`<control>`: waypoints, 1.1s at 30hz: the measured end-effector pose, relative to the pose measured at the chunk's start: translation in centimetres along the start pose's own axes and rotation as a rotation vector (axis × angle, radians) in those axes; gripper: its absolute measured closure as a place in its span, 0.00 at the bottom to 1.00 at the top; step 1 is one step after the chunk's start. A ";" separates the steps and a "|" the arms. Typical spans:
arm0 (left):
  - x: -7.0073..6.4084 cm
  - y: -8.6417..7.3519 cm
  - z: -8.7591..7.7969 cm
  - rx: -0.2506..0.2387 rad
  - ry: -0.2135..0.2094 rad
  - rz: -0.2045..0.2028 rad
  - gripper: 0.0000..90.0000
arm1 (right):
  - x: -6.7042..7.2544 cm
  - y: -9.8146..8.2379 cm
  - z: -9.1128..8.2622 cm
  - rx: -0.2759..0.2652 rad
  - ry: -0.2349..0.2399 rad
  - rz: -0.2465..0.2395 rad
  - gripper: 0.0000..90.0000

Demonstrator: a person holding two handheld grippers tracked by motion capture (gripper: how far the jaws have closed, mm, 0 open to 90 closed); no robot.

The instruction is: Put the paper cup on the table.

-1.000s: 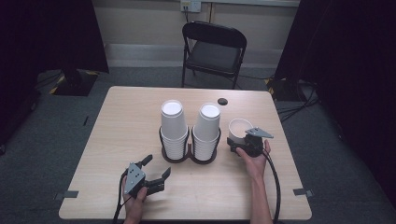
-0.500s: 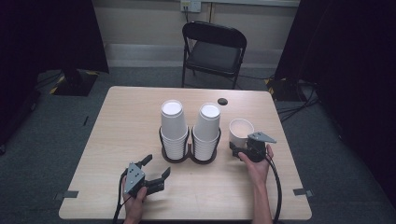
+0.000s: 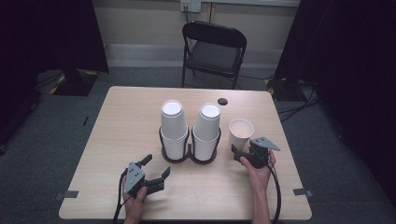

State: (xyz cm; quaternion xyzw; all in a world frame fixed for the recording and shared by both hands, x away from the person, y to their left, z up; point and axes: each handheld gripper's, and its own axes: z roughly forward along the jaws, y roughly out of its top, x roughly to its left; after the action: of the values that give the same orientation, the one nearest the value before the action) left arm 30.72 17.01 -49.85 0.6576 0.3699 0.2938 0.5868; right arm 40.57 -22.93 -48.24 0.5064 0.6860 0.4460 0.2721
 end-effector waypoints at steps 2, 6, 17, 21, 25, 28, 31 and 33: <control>0.0 0.0 0.0 0.001 0.002 0.001 0.18 | 0.0 -0.4 -0.4 -0.009 0.007 0.011 0.16; -0.1 0.0 0.0 0.002 0.009 0.006 0.18 | 0.3 -0.9 -1.6 -0.047 0.007 0.023 0.16; -0.2 0.0 0.0 0.004 0.021 0.009 0.18 | 1.6 -2.2 -4.1 -0.132 0.047 0.040 0.16; -0.2 0.0 0.0 0.011 0.030 0.014 0.18 | 2.4 -2.6 -4.7 -0.146 0.065 0.029 0.16; -0.4 0.0 0.0 0.015 0.040 0.030 0.18 | 3.5 -2.7 -5.3 -0.169 0.083 0.010 0.16; -0.4 0.1 0.0 0.019 0.044 0.022 0.18 | 4.6 -3.0 -5.6 -0.188 0.109 -0.001 0.17; -0.4 0.1 0.0 0.022 0.049 0.022 0.18 | 5.6 -3.2 -5.6 -0.201 0.126 -0.011 0.17; -0.5 0.1 0.0 0.023 0.051 0.025 0.18 | 6.4 -3.4 -5.5 -0.208 0.147 -0.022 0.17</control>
State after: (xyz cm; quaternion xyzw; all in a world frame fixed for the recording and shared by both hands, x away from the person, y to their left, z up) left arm 30.49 16.61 -49.78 0.6612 0.3798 0.3136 0.5659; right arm 32.28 -19.07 -48.29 0.4338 0.6597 0.5477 0.2770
